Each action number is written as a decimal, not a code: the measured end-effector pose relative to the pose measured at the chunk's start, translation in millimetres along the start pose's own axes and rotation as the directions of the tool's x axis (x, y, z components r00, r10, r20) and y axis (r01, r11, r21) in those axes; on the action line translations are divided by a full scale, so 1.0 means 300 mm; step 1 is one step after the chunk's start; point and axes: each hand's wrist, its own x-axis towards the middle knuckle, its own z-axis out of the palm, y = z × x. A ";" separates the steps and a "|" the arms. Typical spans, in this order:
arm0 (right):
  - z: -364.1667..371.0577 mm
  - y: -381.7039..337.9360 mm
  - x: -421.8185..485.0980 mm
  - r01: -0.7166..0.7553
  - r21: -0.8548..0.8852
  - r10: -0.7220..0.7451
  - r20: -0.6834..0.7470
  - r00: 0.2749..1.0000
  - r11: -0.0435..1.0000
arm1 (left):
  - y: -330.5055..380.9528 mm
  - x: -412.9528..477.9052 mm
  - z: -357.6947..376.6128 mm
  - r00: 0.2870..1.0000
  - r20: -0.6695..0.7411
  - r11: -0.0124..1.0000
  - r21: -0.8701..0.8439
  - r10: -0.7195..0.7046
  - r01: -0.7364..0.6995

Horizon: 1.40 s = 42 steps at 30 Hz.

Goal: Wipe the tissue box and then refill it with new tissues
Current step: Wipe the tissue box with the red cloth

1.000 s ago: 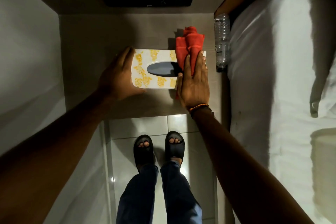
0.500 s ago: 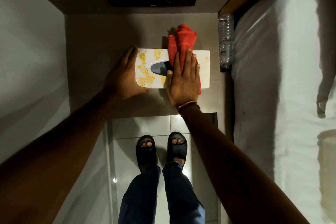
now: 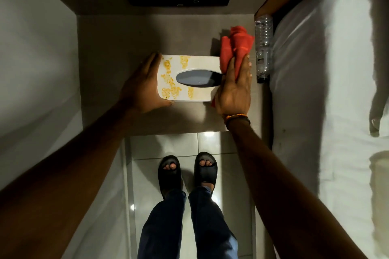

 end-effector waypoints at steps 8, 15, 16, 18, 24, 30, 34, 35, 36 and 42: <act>0.031 -0.109 -0.003 -0.025 -0.072 0.030 0.072 0.997 0.997 | 0.009 0.005 0.000 1.000 -0.001 1.000 -0.001 0.004 -0.004; 0.080 -0.225 -0.040 0.177 -0.001 -0.175 0.161 0.971 0.984 | -0.001 0.001 0.002 0.997 -0.060 0.999 -0.009 0.045 -0.045; 0.072 -0.201 -0.037 0.181 0.030 -0.183 0.138 0.973 0.983 | -0.002 0.000 0.001 0.998 -0.053 0.999 -0.004 0.038 -0.038; 0.049 -0.126 -0.021 0.135 0.040 -0.139 0.116 0.984 0.990 | -0.002 -0.001 -0.002 0.999 -0.026 1.000 -0.003 0.022 -0.022; 0.003 0.006 0.025 -0.032 -0.029 0.032 0.024 0.999 0.999 | 0.002 -0.002 -0.002 1.000 -0.008 1.000 0.001 0.009 -0.009; 0.056 -0.172 -0.016 -0.013 -0.094 0.025 0.124 0.992 0.995 | 0.000 0.001 0.009 0.998 -0.043 0.999 0.013 0.034 -0.033; 0.089 -0.253 -0.046 0.082 -0.039 -0.074 0.175 0.982 0.996 | 0.001 0.003 0.010 0.996 -0.079 0.999 -0.019 0.031 -0.033; 0.085 -0.243 -0.045 0.102 -0.029 -0.096 0.182 0.979 0.994 | -0.001 0.003 0.010 0.996 -0.082 0.999 -0.016 0.041 -0.043; 0.076 -0.222 -0.042 0.126 -0.010 -0.122 0.178 0.977 0.992 | -0.006 0.003 0.010 0.995 -0.080 0.998 -0.010 0.056 -0.057; 0.003 -0.011 0.021 0.006 -0.034 -0.003 0.094 0.996 0.999 | 0.006 -0.004 0.002 0.999 -0.037 1.000 -0.004 0.013 -0.013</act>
